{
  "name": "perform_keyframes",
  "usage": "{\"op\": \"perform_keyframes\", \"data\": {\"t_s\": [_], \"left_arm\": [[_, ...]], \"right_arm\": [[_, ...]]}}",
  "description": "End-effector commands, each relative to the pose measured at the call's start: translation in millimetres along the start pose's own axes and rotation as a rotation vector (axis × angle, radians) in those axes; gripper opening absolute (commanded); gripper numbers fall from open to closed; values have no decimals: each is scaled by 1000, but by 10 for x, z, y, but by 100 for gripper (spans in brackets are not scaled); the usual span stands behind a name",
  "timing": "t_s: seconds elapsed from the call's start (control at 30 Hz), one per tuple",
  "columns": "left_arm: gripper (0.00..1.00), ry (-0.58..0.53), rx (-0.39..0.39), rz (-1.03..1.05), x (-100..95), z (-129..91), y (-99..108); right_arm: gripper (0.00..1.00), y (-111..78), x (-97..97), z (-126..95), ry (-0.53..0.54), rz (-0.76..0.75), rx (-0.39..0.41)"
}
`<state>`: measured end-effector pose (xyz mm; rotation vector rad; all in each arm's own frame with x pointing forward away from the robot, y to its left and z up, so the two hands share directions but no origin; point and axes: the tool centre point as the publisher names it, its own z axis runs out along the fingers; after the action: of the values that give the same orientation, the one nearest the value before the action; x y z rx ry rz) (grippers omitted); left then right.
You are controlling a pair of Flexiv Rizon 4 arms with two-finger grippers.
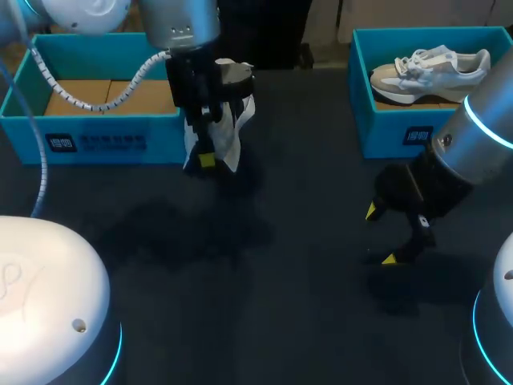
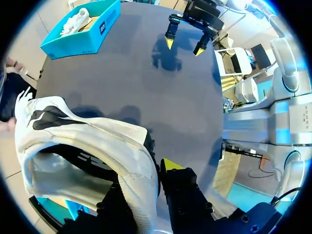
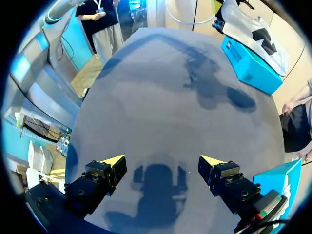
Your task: Take the shoe out of the shoebox, open the shoe tongue, remove and reinsert the insole, then place the shoe into the shoebox
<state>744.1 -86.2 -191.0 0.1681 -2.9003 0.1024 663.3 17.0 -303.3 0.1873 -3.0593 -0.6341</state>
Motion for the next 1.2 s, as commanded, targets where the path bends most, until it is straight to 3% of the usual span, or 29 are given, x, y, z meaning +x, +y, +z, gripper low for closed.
{"op": "perform_keyframes", "data": {"t_s": [0.03, 0.2, 0.27, 0.67, 0.93, 1.03, 1.2], "left_arm": [[0, -41, -60, 36, -29, -64, 82], [0, -83, -65, 75, -149, -359, 311], [0, -128, -80, 47, -275, -425, 410], [0, -79, -65, 17, -1062, -719, 1011], [0, -159, -71, -38, -1584, -1021, 1403], [0, -180, -28, -34, -1768, -1180, 1525], [0, -180, -28, -34, -1768, -1180, 1525]], "right_arm": [[100, -1, 7, 10, -2, 0, 2], [100, -1, 7, 10, -2, 0, 2], [100, -1, 7, 10, -2, 0, 2], [100, -1, 7, 10, -2, 0, 2], [100, -1, 7, 10, -2, 0, 2], [100, -1, 7, 10, -2, 0, 2], [100, -1, 7, 10, -2, 0, 2]]}}
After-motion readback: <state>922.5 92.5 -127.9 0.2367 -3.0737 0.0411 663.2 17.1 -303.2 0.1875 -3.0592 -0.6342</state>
